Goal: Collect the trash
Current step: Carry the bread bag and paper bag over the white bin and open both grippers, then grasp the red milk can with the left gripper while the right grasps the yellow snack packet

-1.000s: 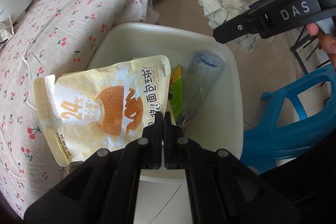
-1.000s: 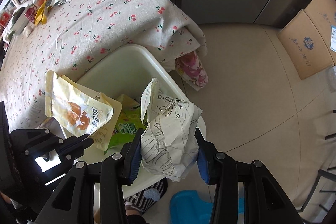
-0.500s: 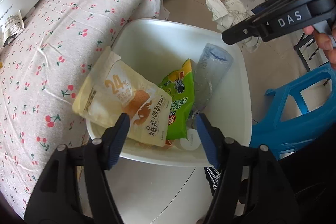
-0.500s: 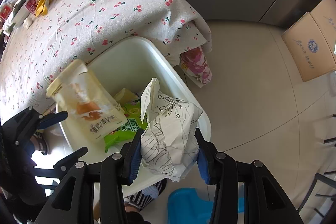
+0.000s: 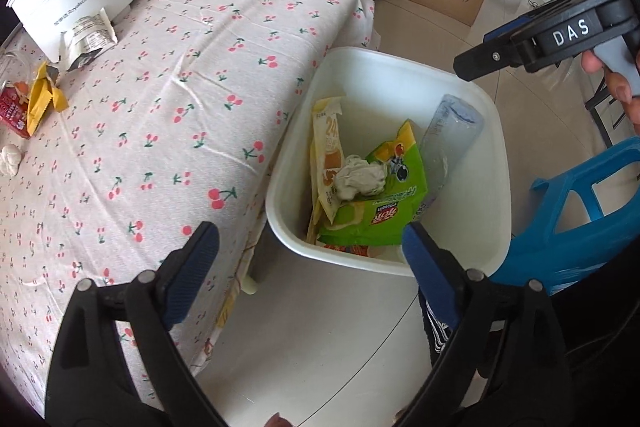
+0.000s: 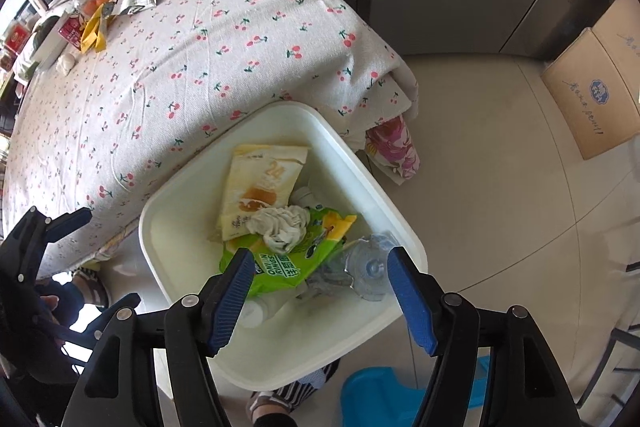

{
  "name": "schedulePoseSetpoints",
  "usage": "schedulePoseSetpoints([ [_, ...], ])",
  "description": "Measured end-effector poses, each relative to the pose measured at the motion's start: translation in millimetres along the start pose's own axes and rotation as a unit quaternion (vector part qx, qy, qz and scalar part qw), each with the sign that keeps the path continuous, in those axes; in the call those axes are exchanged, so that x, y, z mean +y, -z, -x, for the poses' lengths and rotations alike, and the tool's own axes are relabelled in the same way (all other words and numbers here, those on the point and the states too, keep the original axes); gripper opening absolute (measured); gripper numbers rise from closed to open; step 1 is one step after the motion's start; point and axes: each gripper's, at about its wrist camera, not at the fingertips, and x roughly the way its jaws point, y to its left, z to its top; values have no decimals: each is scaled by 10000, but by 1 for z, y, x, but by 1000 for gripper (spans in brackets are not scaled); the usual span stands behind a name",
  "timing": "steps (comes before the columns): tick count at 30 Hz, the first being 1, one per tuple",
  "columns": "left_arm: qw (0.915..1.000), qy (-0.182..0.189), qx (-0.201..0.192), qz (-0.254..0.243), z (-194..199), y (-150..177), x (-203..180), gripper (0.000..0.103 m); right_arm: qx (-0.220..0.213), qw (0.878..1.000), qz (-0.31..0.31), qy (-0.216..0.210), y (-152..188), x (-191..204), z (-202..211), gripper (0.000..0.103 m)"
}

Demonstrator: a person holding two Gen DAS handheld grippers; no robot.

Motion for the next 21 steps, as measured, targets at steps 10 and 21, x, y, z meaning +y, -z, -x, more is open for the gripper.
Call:
schedulePoseSetpoints([
  [10,9985,-482,-94,222,24,-1,48,101,-891,9959,123,-28,-23,42,31,82],
  [21,9801,-1346,-449,1385,52,-4,173,102,-1255,9919,184,-17,-55,93,18,84],
])
